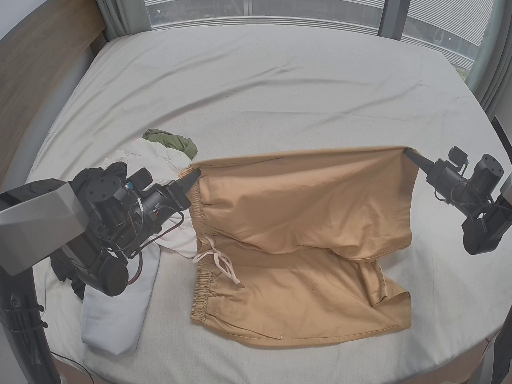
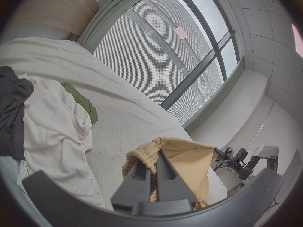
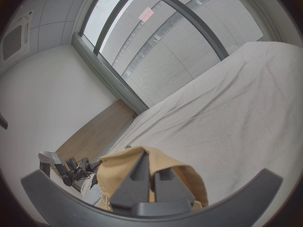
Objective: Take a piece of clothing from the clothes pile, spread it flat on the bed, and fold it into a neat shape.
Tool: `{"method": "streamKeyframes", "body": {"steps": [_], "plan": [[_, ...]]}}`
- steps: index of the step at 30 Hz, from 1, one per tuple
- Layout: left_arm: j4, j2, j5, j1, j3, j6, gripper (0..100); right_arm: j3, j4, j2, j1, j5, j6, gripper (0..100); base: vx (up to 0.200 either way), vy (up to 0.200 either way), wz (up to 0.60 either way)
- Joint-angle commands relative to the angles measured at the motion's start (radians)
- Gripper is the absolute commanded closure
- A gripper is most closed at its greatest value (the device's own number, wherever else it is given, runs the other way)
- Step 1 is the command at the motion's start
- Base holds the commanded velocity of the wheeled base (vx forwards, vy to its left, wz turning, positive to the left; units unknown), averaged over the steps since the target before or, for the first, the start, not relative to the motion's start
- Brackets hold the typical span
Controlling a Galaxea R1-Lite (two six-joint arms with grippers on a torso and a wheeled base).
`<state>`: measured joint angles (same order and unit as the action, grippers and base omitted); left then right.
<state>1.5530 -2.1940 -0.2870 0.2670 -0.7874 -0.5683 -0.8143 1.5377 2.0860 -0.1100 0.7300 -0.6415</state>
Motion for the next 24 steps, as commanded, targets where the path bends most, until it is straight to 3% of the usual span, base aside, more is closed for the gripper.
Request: {"method": "streamKeyframes", "body": {"steps": [1, 9, 24], "plan": [[0.002, -0.024, 0.009, -0.002, -0.012, -0.008, 100, -0.020, 0.001, 0.037, 0.000, -0.001, 0.000, 100, 0.000, 0.000, 0.00], [0.002, -0.073, 0.062, -0.003, -0.085, -0.042, 100, -0.072, -0.011, 0.085, 0.000, -0.001, 0.000, 100, 0.000, 0.000, 0.00], [0.002, -0.098, 0.062, -0.003, -0.093, -0.056, 100, -0.112, -0.021, 0.129, 0.007, -0.001, 0.000, 100, 0.000, 0.000, 0.00]]}}
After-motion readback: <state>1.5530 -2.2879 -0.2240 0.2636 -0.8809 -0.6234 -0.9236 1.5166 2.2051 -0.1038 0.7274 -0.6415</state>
